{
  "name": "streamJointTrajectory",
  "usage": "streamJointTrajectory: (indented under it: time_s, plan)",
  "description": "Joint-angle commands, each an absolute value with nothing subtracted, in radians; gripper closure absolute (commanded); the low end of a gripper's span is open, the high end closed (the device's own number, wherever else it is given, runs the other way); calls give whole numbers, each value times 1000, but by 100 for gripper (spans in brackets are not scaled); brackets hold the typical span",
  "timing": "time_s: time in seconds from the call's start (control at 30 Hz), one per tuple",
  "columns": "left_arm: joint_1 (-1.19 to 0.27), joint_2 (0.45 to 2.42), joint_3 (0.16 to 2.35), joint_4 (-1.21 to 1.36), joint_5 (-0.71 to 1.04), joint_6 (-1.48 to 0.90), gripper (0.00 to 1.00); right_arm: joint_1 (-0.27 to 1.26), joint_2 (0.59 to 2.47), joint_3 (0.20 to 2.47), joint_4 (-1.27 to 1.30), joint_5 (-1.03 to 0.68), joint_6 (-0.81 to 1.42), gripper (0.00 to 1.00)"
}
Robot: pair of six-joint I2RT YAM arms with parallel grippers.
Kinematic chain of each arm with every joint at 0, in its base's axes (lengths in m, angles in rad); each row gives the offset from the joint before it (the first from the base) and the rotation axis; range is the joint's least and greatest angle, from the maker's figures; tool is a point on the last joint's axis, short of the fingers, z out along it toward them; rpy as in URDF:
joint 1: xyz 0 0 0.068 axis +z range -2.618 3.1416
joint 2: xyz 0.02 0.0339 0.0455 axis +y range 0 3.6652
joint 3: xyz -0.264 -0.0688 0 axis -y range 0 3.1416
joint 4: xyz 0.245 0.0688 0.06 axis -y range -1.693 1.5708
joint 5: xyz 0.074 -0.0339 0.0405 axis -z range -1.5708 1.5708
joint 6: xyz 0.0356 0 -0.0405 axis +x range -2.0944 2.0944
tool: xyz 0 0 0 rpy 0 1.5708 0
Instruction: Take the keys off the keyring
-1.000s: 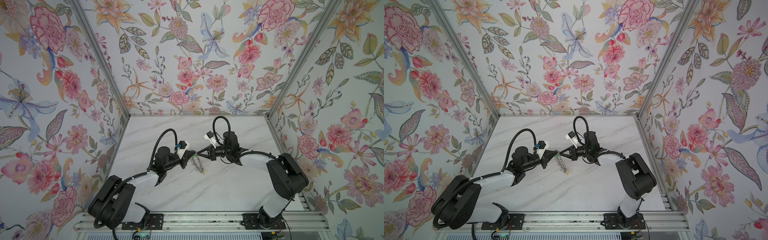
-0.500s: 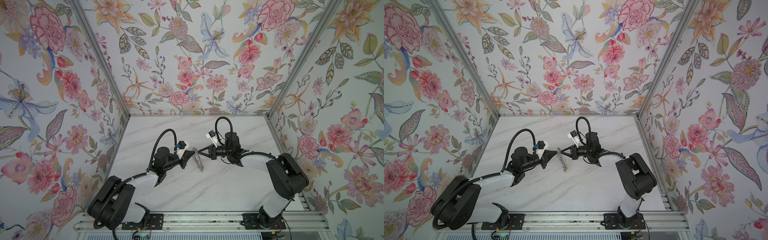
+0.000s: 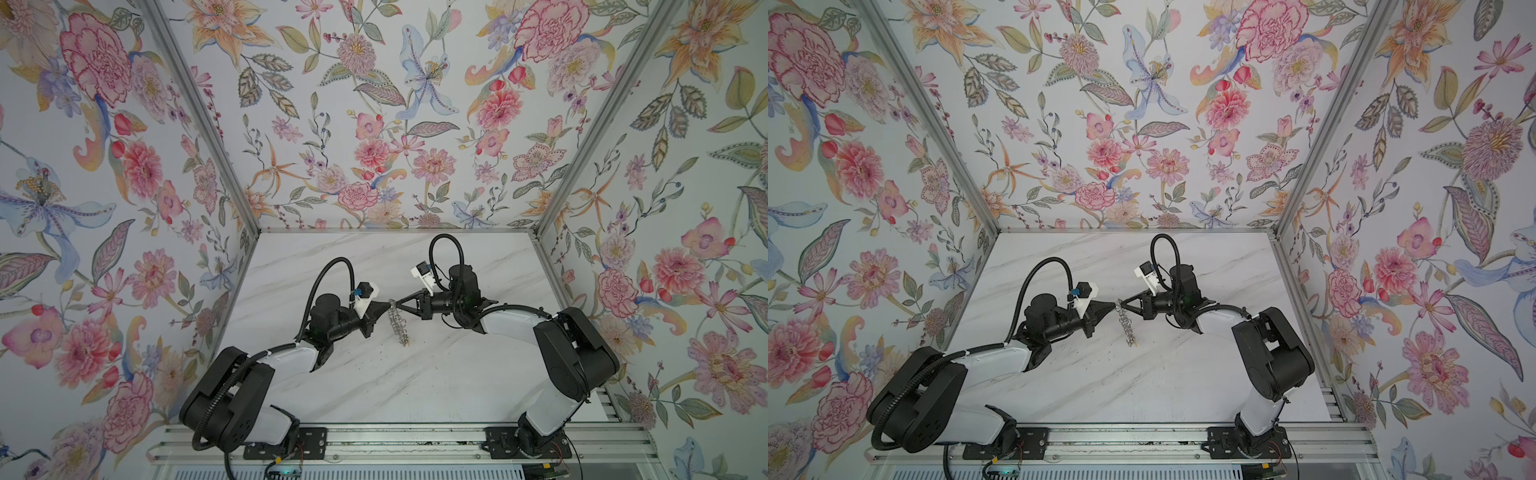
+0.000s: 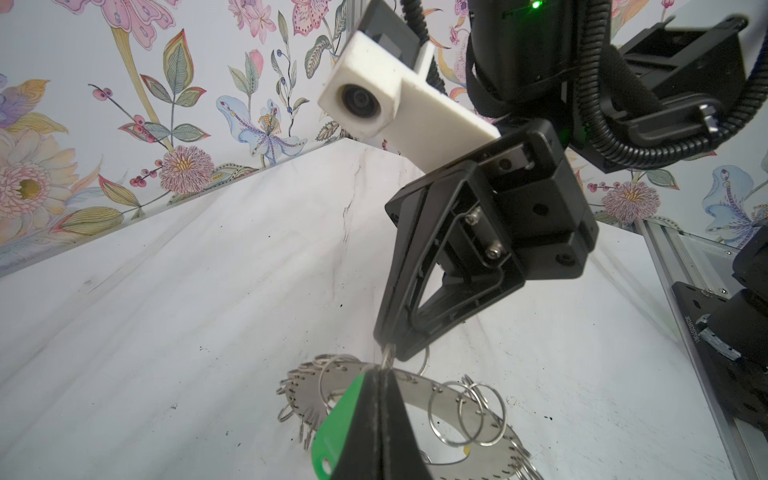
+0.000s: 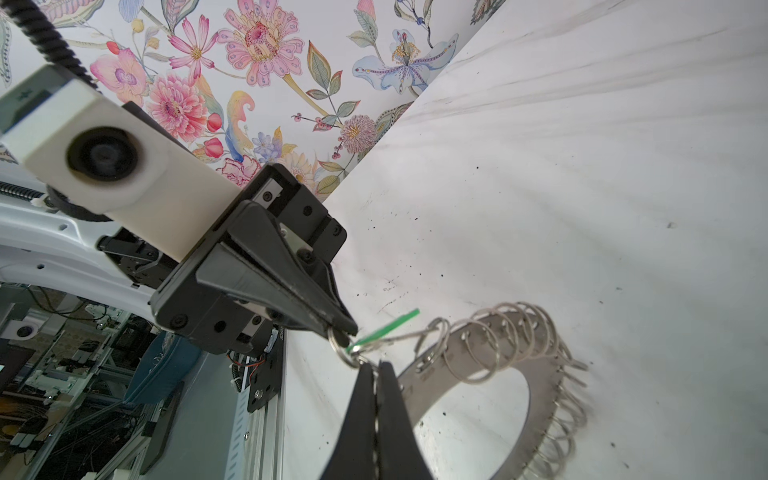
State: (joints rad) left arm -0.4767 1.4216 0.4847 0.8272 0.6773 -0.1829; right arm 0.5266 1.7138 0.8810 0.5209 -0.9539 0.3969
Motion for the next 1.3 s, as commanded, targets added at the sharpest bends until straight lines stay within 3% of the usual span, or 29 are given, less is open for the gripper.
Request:
streamJointTrajectory:
  time_s: [0.0, 0.67, 1.1, 1.27]
  plan:
    - [-469, 1433, 507, 864, 710, -196, 100, 542, 1676, 903, 508, -965, 366, 98]
    - [-469, 1399, 496, 860, 701, -191, 100, 509, 1654, 861, 520, -888, 392, 99]
    - [-468, 1411, 495, 876, 715, -202, 100, 481, 1695, 771, 795, -857, 624, 99]
    - [-469, 1411, 495, 868, 711, -195, 100, 490, 1697, 761, 753, -868, 598, 97]
